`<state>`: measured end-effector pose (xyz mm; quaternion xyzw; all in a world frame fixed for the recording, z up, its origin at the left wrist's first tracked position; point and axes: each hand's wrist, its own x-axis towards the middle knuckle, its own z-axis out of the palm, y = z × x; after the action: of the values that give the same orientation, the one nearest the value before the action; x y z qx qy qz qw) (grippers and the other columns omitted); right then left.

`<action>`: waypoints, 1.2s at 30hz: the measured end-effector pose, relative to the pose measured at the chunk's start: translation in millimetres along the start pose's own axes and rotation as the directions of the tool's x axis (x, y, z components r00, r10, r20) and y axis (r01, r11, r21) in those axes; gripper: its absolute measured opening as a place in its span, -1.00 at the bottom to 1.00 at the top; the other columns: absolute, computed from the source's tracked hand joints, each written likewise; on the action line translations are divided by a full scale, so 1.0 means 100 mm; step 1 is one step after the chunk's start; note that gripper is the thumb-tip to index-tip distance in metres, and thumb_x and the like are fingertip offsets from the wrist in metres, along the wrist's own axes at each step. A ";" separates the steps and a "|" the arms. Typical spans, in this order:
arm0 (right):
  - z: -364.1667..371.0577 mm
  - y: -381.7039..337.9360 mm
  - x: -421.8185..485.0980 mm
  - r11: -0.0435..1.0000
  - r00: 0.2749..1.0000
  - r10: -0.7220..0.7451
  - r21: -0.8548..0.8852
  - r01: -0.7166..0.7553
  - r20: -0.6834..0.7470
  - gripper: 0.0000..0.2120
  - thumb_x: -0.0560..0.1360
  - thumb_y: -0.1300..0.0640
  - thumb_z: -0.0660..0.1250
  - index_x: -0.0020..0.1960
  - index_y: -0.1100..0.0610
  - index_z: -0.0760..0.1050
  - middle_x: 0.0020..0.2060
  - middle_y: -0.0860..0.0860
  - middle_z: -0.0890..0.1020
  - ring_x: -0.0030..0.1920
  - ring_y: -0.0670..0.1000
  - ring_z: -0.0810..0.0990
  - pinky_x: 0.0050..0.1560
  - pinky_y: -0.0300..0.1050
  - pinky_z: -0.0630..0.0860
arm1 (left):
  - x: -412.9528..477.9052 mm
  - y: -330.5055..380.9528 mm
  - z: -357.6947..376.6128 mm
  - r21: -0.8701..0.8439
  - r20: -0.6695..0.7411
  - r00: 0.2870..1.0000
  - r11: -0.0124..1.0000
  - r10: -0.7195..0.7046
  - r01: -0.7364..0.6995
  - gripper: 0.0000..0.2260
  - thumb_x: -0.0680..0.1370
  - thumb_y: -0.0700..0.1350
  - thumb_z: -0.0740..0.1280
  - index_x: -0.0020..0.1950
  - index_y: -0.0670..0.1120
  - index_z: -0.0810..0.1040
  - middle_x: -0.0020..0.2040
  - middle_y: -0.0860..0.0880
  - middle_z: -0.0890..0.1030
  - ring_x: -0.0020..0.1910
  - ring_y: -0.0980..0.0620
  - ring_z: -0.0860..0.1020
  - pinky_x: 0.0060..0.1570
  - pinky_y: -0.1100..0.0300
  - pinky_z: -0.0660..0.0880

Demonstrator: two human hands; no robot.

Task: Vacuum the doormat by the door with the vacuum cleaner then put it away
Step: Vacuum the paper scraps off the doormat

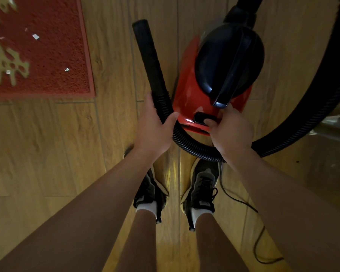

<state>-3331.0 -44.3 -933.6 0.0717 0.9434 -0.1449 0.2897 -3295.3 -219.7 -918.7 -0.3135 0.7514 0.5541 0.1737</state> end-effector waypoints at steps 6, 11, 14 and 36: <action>0.00 0.04 -0.04 0.998 1.000 -0.027 0.065 0.027 -0.002 -0.62 0.50 -0.13 0.41 0.18 0.06 0.45 -0.04 0.01 0.61 -0.07 0.13 0.63 -0.09 0.14 0.61 | -0.05 0.01 0.01 -0.003 -0.002 1.000 1.000 -0.003 0.003 -0.56 0.60 -0.15 0.42 0.44 0.05 0.37 0.11 0.17 0.55 0.13 0.19 0.60 0.20 0.09 0.62; -0.06 0.02 -0.14 0.996 0.999 -0.033 0.081 0.029 0.042 -0.65 0.51 -0.19 0.36 0.06 0.08 0.48 -0.13 -0.01 0.58 -0.15 0.07 0.61 -0.13 0.11 0.60 | -0.10 0.07 -0.04 -0.010 -0.010 1.000 1.000 0.015 -0.015 -0.58 0.60 -0.16 0.43 0.39 0.09 0.38 0.06 0.22 0.55 0.10 0.20 0.60 0.20 0.07 0.61; -0.13 -0.02 -0.27 0.993 0.994 -0.056 0.108 0.046 0.095 -0.67 0.54 -0.19 0.34 0.09 0.05 0.50 -0.08 -0.03 0.58 -0.11 0.05 0.60 -0.09 0.08 0.59 | -0.13 0.09 -0.09 -0.015 -0.017 0.999 0.999 0.028 -0.028 -0.60 0.60 -0.17 0.42 0.35 0.12 0.37 0.04 0.18 0.55 0.07 0.15 0.61 0.17 0.08 0.62; -0.60 -1.02 -1.12 0.818 0.789 -0.572 0.097 0.566 0.221 -0.68 0.58 -0.16 0.28 0.27 -0.06 0.49 -0.06 -0.12 0.62 -0.06 -0.09 0.60 -0.11 -0.02 0.59 | -0.51 0.47 -1.18 -0.228 -0.268 0.963 0.973 -0.038 -0.025 -0.62 0.57 -0.08 0.45 0.22 0.27 0.37 0.09 0.14 0.58 0.11 0.03 0.63 0.21 -0.05 0.59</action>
<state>-3292.5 -128.3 -799.1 -0.2301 0.8769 -0.2447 0.3437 -3278.3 -307.5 -815.0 -0.4064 0.6981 0.5885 0.0340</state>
